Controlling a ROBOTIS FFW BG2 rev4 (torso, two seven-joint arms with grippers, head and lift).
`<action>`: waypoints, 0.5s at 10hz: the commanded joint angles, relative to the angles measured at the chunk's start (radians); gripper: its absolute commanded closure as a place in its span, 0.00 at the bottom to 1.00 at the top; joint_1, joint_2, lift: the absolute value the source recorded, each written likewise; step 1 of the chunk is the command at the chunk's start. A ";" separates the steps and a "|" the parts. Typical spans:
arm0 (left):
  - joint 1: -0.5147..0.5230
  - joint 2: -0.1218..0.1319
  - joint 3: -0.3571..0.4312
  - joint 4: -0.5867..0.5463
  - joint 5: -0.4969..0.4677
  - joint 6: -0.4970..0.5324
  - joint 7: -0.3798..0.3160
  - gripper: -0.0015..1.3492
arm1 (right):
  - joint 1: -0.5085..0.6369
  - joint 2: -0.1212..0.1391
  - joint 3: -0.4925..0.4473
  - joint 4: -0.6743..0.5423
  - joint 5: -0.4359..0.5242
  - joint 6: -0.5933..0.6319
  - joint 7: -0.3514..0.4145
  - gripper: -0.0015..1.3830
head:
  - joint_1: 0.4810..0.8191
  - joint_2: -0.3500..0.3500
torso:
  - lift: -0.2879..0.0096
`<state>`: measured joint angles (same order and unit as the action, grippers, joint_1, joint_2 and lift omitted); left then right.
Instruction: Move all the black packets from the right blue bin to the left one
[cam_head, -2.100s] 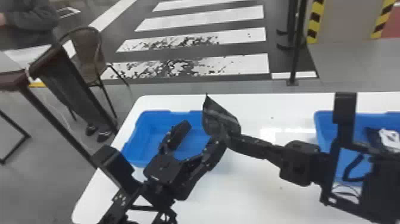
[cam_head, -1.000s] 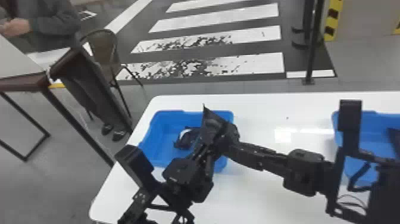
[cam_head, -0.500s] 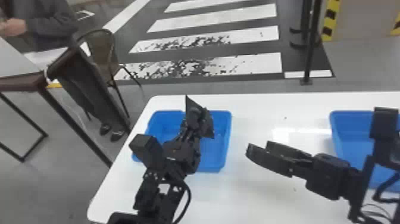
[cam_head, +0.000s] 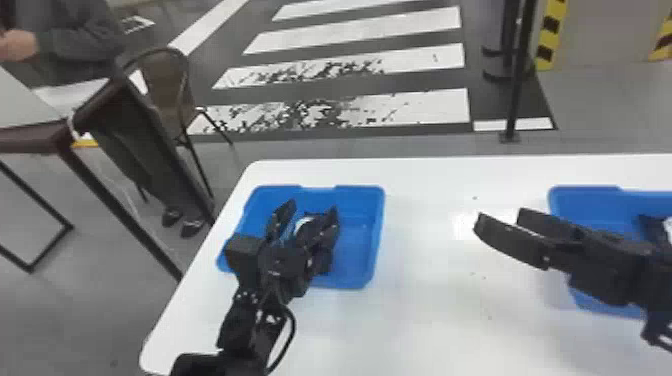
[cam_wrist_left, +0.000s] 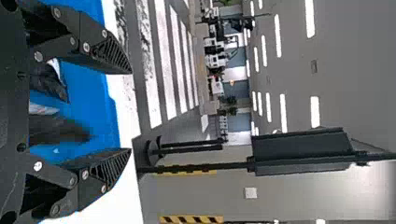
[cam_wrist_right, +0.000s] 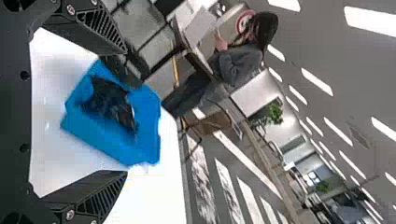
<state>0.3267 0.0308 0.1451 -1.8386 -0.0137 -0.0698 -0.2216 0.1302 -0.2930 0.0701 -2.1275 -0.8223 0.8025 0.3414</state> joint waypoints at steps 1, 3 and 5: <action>0.095 -0.009 -0.023 -0.131 0.119 -0.048 -0.004 0.22 | -0.010 0.009 -0.092 0.038 0.174 -0.002 -0.001 0.08 | 0.63 0.88 | 0.50; 0.226 -0.015 -0.081 -0.345 0.229 0.003 -0.004 0.24 | -0.030 0.011 -0.186 0.094 0.306 -0.017 -0.013 0.09 | 0.63 0.73 | 0.50; 0.329 -0.003 -0.115 -0.455 0.257 0.018 -0.004 0.24 | -0.096 0.011 -0.236 0.190 0.392 -0.017 -0.032 0.08 | 0.63 0.51 | 0.50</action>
<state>0.6240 0.0239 0.0400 -2.2639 0.2288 -0.0564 -0.2253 0.0573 -0.2822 -0.1518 -1.9710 -0.4546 0.7855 0.3092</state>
